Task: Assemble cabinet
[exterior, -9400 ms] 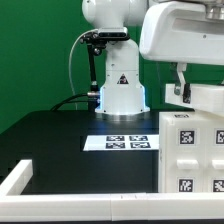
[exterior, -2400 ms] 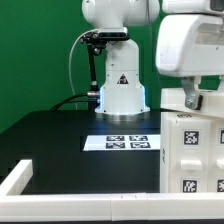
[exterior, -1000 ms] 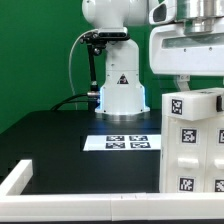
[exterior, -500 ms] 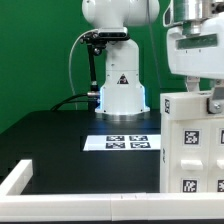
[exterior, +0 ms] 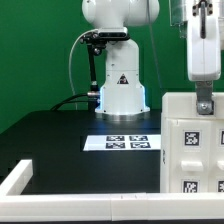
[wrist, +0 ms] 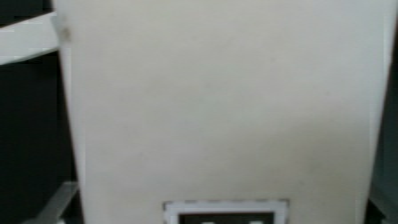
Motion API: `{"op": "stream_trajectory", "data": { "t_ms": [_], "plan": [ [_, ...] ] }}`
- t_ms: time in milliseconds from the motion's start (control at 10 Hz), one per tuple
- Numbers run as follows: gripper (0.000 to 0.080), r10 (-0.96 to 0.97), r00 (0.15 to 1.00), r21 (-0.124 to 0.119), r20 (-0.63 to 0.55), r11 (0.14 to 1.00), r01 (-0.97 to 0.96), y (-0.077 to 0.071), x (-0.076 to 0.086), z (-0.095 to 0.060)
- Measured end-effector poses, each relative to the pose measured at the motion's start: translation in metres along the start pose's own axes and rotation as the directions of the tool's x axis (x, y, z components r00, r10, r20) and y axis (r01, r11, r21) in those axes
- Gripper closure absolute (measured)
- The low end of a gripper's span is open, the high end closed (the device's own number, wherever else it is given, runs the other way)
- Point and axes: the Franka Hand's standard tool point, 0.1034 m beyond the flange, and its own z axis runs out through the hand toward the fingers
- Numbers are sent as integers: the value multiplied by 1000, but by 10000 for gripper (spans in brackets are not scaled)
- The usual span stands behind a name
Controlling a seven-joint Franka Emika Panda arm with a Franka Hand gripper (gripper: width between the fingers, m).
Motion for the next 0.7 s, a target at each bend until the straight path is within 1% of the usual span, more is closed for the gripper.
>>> {"op": "stream_trajectory", "data": {
  "t_ms": [100, 200, 300, 400, 500, 600, 700],
  "plan": [
    [261, -26, 1000, 0, 0, 1000, 26, 0, 0, 0],
    [261, -92, 996, -2, 2, 996, 92, 0, -2, -2],
    [68, -180, 983, -1, 20, 984, 180, 0, -8, -12],
    [68, -292, 956, 22, 29, 956, 292, -2, -11, -23],
    [14, -417, 909, 38, 30, 909, 416, -2, -13, -31],
    [4, -538, 843, 52, 23, 843, 536, -2, -14, -32],
    [4, -586, 810, 51, 19, 809, 585, -2, -14, -31]
  ]
}}
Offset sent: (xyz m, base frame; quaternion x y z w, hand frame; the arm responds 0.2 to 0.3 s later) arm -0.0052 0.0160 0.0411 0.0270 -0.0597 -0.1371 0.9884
